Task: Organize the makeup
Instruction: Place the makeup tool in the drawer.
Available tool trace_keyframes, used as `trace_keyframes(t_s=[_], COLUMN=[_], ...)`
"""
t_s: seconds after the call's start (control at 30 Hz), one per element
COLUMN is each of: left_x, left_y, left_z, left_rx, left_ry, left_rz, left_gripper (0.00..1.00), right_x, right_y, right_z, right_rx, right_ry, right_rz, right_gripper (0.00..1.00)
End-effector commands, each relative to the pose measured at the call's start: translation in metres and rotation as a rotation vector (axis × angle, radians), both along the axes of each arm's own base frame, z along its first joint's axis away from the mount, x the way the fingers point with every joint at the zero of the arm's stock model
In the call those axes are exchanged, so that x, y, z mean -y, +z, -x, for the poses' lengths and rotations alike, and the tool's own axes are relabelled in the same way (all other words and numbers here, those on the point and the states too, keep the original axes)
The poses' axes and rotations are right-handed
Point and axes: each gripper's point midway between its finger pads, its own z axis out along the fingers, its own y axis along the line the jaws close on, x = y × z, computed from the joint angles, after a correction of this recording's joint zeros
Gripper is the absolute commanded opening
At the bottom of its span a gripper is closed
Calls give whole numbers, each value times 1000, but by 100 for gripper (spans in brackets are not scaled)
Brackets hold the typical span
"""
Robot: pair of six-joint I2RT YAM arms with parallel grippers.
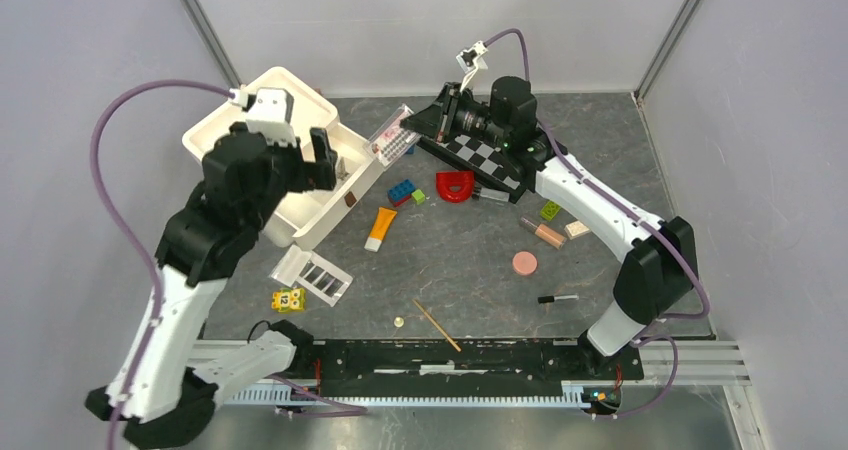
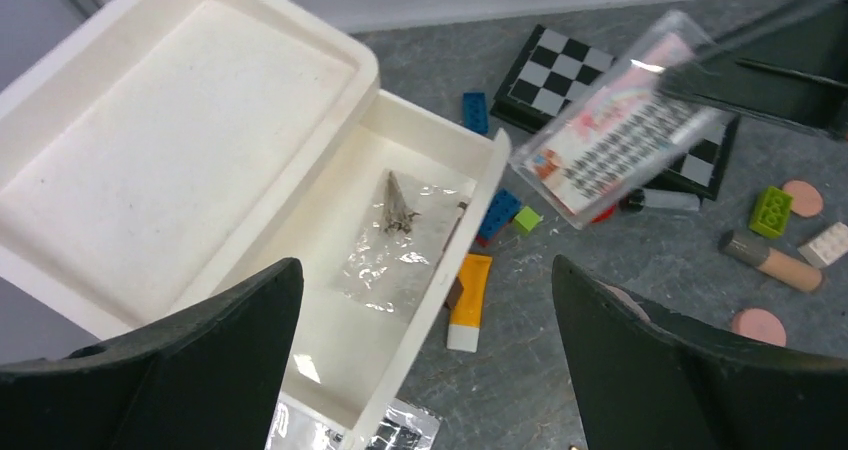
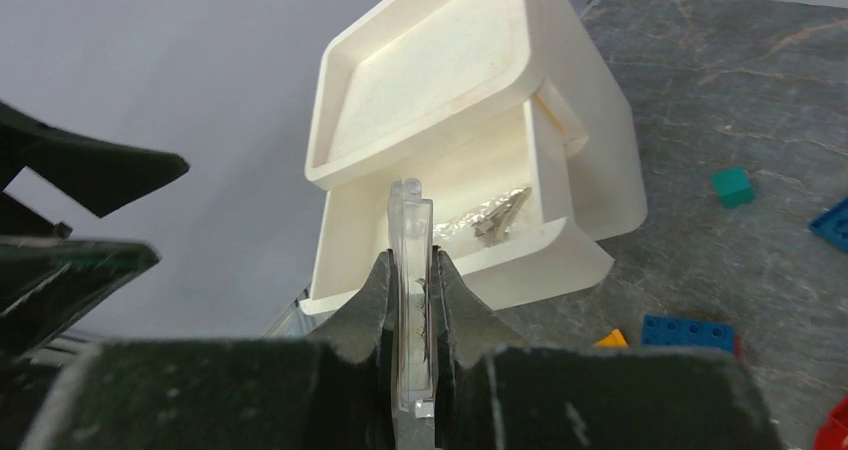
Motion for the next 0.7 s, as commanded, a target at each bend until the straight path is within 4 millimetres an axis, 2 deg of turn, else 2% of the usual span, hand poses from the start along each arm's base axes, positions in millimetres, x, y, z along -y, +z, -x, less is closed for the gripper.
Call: trace_keyframes(t_s=[0.0,0.07,0.17,0.33,0.53,0.67], left_x=[16,16,3,-23,-49,-59], left_y=[-8,-1,8,18,36,38], left_z=[-30,-34,-30,-7,23,35], left_rx=[-136,-122,-70,28,141,172], left_ry=[-113,-106,-44,38,101,126], left_rz=[205,248,283,269,245,225], left_gripper=[100,100,100,100,100,100], right_x=[6,2,-7,-33,-69,-94], right_y=[20,22,24,25,12,2], right_z=[-17,-19,-22,-22,-25,-17], right_rx=[76,66,48,36,9,-4], right_ry=[-90,-84,-72,-40,16,66], right_rz=[6,-7,-34,-56,-47,-38], right_gripper=[3,4,4,5,5,5])
